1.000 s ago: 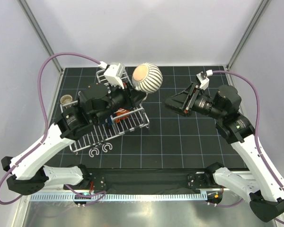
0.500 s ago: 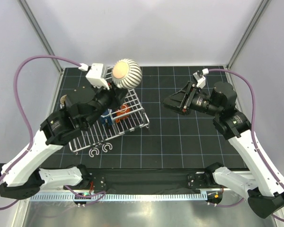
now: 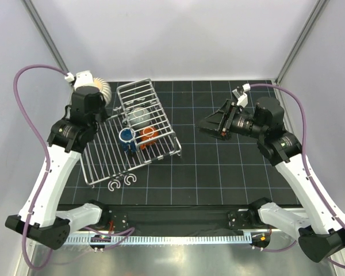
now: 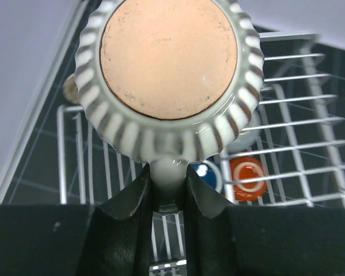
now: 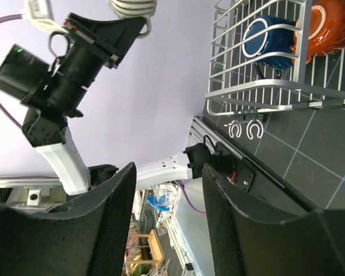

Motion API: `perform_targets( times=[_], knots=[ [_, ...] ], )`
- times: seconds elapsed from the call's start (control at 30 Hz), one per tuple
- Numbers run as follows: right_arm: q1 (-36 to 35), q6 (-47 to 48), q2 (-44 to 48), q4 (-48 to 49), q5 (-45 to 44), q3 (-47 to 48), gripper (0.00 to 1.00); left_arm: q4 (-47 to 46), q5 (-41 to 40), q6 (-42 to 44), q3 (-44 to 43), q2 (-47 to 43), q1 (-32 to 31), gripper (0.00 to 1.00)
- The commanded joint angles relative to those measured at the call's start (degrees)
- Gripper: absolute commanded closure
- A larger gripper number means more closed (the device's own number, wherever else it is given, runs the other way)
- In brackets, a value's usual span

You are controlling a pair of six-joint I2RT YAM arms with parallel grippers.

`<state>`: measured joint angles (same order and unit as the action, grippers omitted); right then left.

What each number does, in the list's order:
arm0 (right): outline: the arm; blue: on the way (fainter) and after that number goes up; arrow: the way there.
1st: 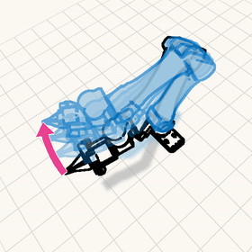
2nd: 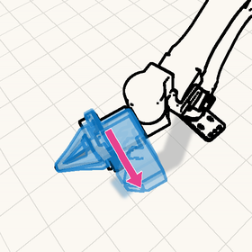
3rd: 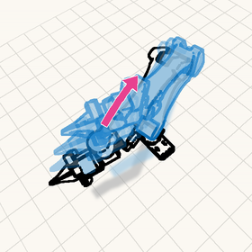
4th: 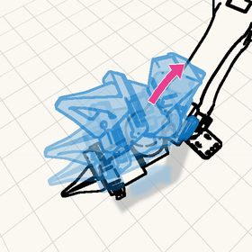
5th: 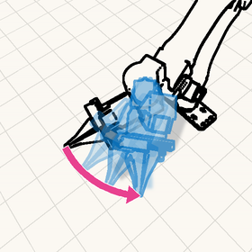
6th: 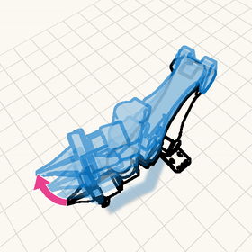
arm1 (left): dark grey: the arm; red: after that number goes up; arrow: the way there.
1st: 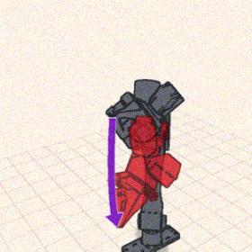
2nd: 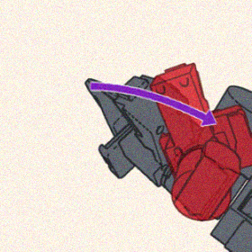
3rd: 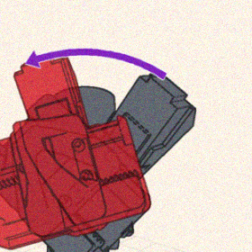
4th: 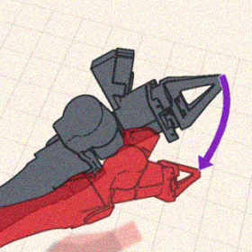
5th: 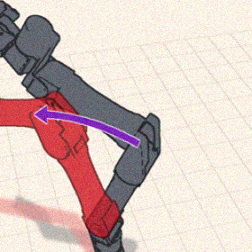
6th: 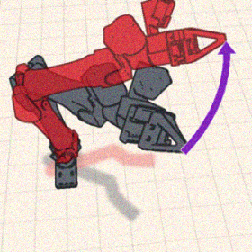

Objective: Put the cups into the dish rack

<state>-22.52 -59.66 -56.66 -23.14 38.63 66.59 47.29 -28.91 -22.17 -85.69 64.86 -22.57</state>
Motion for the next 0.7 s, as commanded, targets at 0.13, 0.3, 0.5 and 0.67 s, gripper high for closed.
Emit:
perform_targets(
  times=[0.13,0.3,0.5,0.67],
  knots=[
    [3.2,3.0,-1.3,-2.0,4.3,3.7,0.48,-4.7,1.5,-2.2,9.2,-4.2,10.9,1.0],
    [5.0,3.4,-2.7,-2.0,7.1,3.5,0.48,-8.3,1.7,-3.4,18.6,-5.2,11.1,1.0],
    [8.4,4.7,-3.5,-2.5,9.2,4.1,0.48,-12.7,6.8,-4.5,26.6,-4.4,11.1,1.0],
    [8.6,5.9,-4.8,-3.6,9.5,5.5,0.48,-15.6,7.7,-3.0,30.6,-0.8,11.2,1.0]
  ],
)
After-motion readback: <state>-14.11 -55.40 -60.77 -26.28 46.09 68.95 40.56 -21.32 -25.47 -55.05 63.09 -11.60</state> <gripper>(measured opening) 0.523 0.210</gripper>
